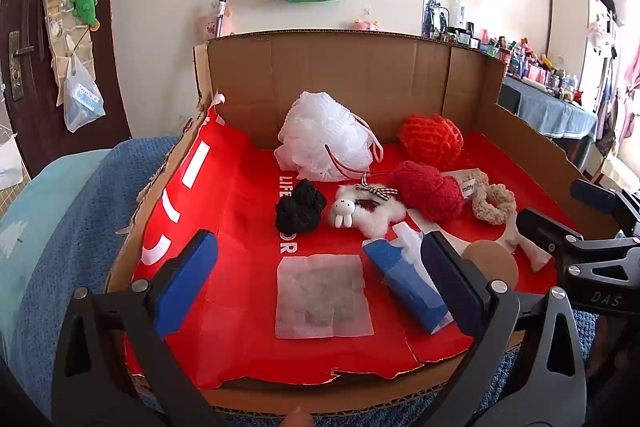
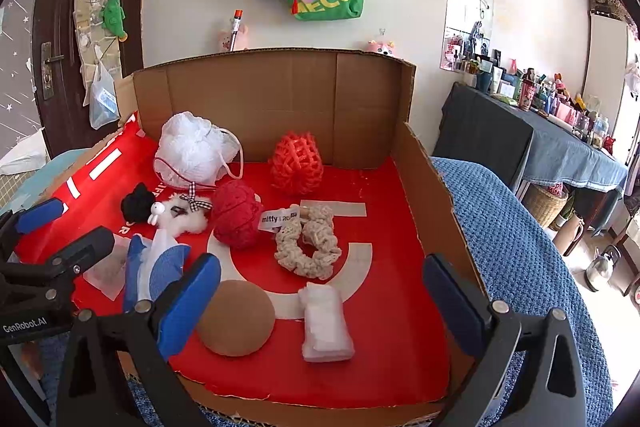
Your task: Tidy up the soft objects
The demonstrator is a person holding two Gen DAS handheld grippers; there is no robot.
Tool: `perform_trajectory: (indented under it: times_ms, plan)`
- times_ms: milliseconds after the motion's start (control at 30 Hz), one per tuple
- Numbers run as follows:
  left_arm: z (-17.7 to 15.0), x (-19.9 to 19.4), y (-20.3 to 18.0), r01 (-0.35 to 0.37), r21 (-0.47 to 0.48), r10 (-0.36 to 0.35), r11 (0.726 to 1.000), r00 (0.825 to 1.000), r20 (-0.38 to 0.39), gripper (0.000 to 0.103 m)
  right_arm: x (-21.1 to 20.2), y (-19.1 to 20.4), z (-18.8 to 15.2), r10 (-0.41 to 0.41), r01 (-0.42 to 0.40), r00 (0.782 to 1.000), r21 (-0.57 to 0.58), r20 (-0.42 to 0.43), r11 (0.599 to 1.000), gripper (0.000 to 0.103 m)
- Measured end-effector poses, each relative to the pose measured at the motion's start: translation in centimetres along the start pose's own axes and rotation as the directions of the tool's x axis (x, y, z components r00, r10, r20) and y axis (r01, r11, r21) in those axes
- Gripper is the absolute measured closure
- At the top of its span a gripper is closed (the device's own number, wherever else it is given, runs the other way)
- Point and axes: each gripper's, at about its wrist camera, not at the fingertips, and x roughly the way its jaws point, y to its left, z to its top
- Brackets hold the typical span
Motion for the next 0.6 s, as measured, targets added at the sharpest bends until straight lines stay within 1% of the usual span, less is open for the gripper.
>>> perform_trajectory:
  times_ms: [600]
  plan:
    - [-0.24,0.11,-0.05,0.0,0.003,0.0,1.0,1.0,-0.005,0.0,0.01,-0.08,-0.15,-0.014,0.014,1.0,-0.007,-0.004,1.0,0.0]
